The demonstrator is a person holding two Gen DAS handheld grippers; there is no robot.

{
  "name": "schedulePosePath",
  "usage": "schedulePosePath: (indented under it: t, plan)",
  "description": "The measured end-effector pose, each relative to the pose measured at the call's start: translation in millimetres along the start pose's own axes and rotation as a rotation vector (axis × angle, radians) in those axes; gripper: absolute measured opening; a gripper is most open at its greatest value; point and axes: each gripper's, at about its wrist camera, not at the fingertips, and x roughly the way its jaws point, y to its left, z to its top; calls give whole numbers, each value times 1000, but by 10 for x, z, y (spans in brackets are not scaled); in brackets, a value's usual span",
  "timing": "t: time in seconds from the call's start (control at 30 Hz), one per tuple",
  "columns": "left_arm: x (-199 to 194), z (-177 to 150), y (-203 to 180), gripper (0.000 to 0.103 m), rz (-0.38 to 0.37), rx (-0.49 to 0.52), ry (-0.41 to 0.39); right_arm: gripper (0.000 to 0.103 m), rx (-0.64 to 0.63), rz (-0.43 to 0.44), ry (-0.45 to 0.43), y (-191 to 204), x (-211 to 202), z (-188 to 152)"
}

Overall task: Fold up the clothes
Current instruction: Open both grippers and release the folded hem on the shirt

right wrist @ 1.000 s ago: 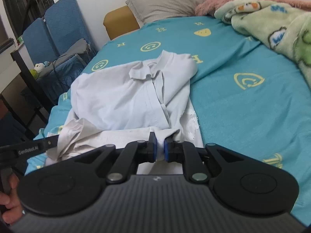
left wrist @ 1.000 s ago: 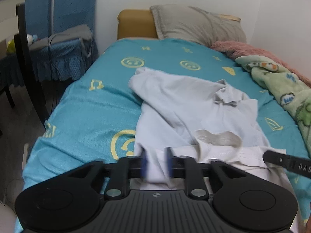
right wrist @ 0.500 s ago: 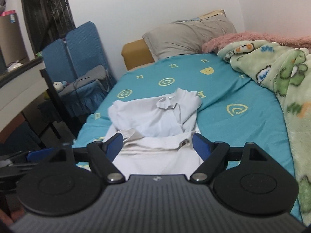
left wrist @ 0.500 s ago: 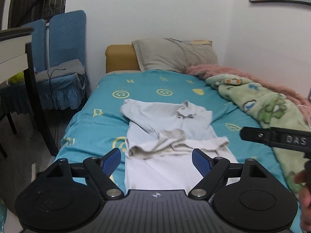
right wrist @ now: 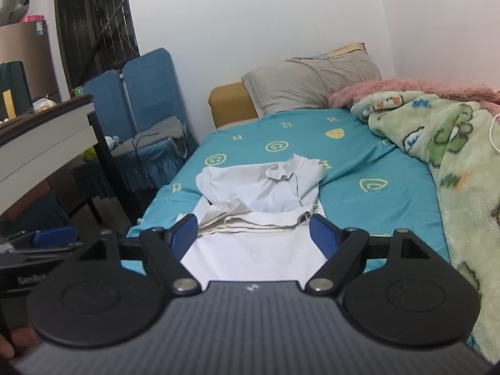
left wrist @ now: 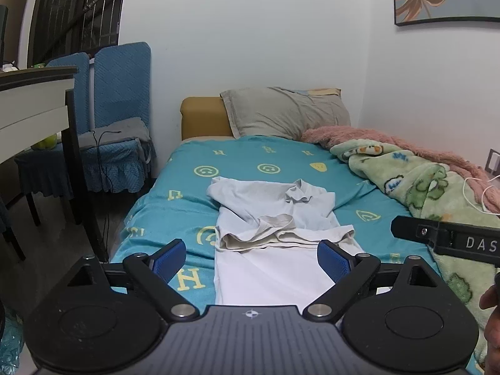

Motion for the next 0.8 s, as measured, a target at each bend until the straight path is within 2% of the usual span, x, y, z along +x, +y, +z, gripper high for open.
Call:
schedulePosePath:
  t: [0.8]
  plan:
    - [146, -95, 2, 102, 33, 4, 55, 80, 31, -31, 25, -66, 79, -29]
